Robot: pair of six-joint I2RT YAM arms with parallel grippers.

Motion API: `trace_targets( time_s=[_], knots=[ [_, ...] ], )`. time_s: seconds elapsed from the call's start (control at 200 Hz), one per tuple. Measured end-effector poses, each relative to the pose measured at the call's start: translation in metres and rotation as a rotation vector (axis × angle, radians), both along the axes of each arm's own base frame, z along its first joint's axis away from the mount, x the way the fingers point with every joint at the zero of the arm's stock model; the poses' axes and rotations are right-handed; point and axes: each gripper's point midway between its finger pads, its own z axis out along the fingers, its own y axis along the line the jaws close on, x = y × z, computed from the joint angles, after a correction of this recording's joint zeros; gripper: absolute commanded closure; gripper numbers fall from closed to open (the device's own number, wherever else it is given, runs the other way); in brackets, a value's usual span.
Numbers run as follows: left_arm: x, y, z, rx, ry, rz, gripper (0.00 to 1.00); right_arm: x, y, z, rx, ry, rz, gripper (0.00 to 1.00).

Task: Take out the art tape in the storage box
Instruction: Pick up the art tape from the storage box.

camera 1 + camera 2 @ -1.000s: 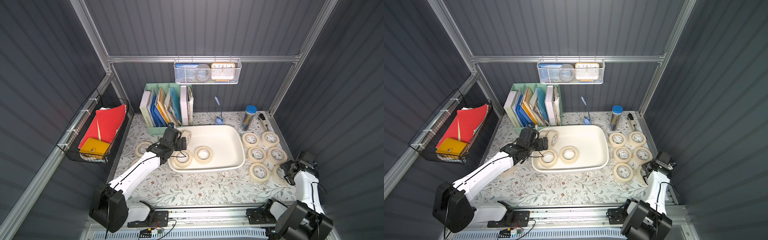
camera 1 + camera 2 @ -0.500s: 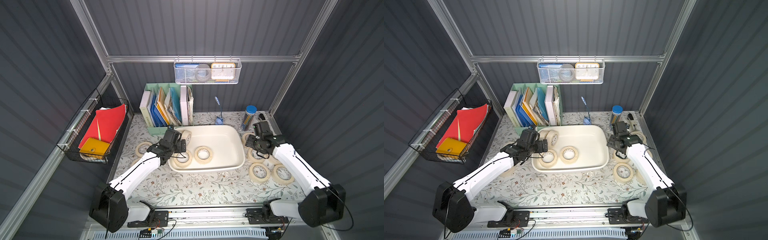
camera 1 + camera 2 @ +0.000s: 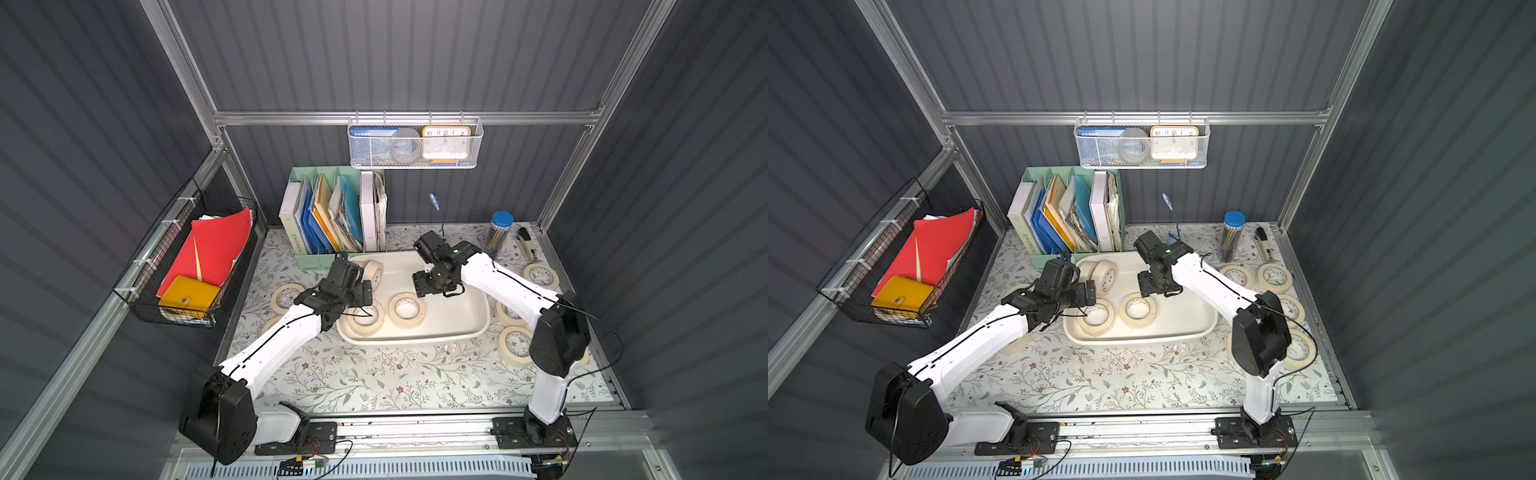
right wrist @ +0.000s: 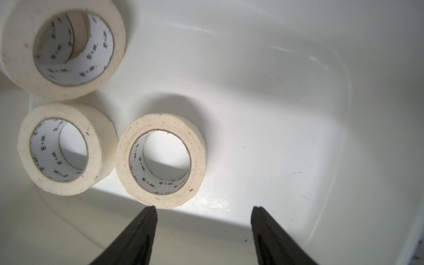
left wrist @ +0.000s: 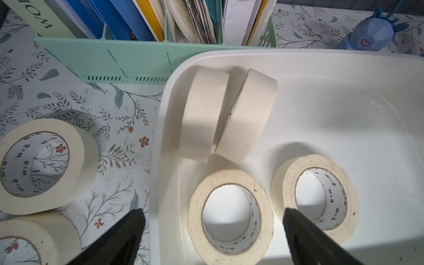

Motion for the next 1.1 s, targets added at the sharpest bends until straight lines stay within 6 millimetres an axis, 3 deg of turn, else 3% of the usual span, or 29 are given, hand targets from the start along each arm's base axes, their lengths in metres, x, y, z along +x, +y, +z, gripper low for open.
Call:
trace_targets(
  time_s=[0.185,0.495,0.79,0.956,1.096],
  knots=[
    [-0.012,-0.017,-0.007,-0.039,0.049,-0.044,0.00,-0.012,0.009,-0.041,-0.033,0.112,0.040,0.31],
    [-0.023,-0.028,-0.017,-0.071,0.086,-0.059,0.00,-0.007,0.012,-0.069,-0.042,0.150,0.031,0.34],
    [-0.033,-0.052,-0.028,-0.083,0.128,-0.115,0.00,-0.005,0.007,-0.097,-0.034,0.147,-0.012,0.63],
    [-0.034,-0.054,-0.032,-0.083,0.138,-0.116,0.00,0.002,0.006,-0.095,-0.042,0.111,-0.025,0.86],
    [-0.035,-0.058,-0.034,-0.083,0.145,-0.124,0.00,0.006,-0.001,-0.089,-0.075,0.082,-0.027,0.99]
  ],
)
